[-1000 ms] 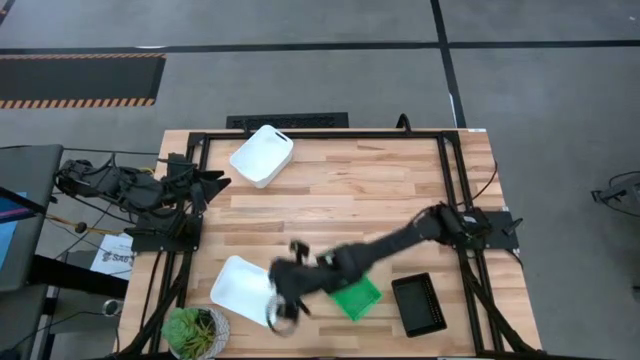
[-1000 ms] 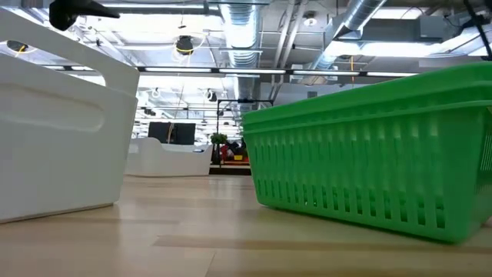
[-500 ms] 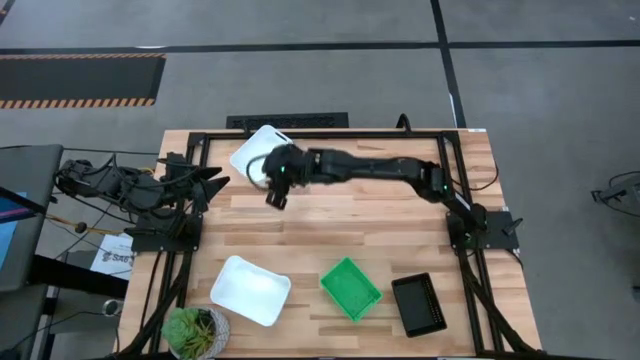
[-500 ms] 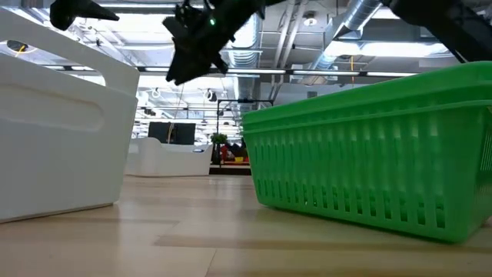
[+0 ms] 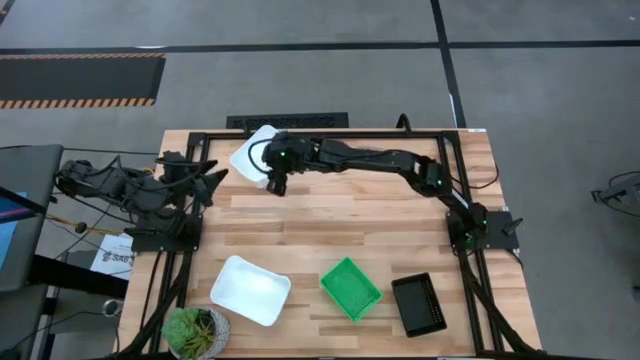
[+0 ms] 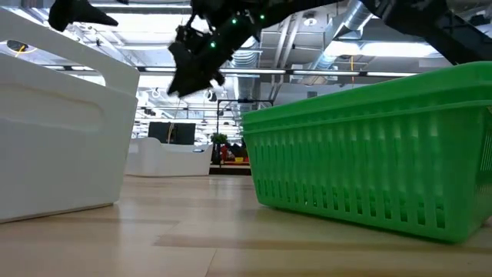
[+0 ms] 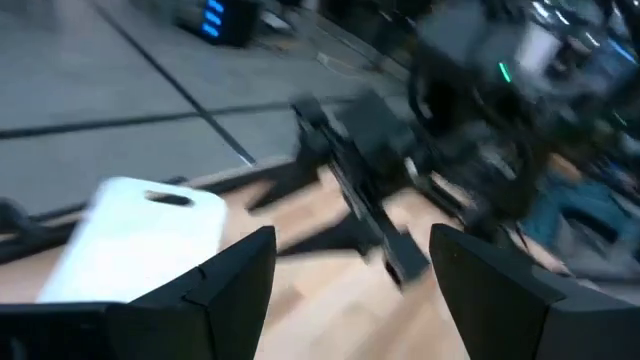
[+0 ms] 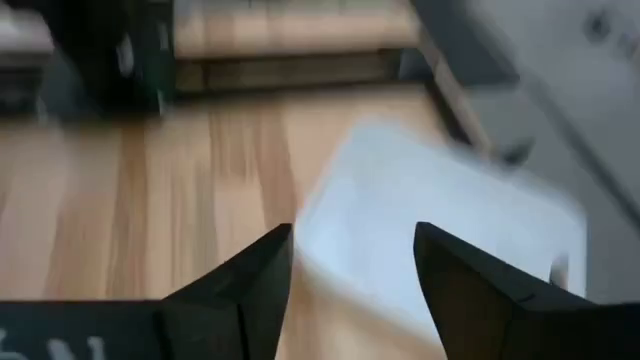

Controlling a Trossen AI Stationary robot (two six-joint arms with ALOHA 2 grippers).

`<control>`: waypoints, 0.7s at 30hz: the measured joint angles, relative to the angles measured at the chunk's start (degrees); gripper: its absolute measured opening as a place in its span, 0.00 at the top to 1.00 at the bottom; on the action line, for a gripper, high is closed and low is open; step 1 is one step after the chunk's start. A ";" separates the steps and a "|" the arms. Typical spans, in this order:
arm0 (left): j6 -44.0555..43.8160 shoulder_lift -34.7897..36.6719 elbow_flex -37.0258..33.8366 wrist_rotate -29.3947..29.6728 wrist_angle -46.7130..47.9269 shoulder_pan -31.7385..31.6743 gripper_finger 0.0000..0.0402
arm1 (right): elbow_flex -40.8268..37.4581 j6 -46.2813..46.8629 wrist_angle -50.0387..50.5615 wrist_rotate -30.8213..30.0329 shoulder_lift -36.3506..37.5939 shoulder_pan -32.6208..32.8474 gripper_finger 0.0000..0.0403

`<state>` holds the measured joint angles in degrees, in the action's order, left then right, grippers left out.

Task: Stack baskets by color
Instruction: Stack the top white bin on the bottom white bin

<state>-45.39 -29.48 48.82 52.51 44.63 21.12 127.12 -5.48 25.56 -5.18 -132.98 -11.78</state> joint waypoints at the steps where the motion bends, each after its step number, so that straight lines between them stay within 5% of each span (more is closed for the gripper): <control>1: -0.81 -0.07 -0.32 1.98 0.06 -0.09 0.37 | 0.05 0.88 0.69 -0.05 -0.39 0.05 0.43; 6: 1.58 -3.99 -0.86 8.64 -0.58 -5.24 0.37 | 0.03 2.90 14.49 1.29 0.57 1.27 0.46; 9: 4.05 -7.22 -0.64 5.93 -5.02 -12.27 0.41 | 0.03 3.70 24.36 3.55 3.83 2.81 0.48; 18: 19.32 -20.97 8.31 -16.04 -11.82 -47.81 0.59 | 0.07 10.30 45.87 0.83 13.56 11.32 0.51; 21: 21.01 -27.79 11.22 -31.31 -11.74 -62.80 0.66 | 0.08 12.01 48.75 -2.46 15.50 14.73 0.52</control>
<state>-24.38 -57.27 60.04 21.20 32.88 -41.67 127.21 6.53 74.32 -7.64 -117.48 2.95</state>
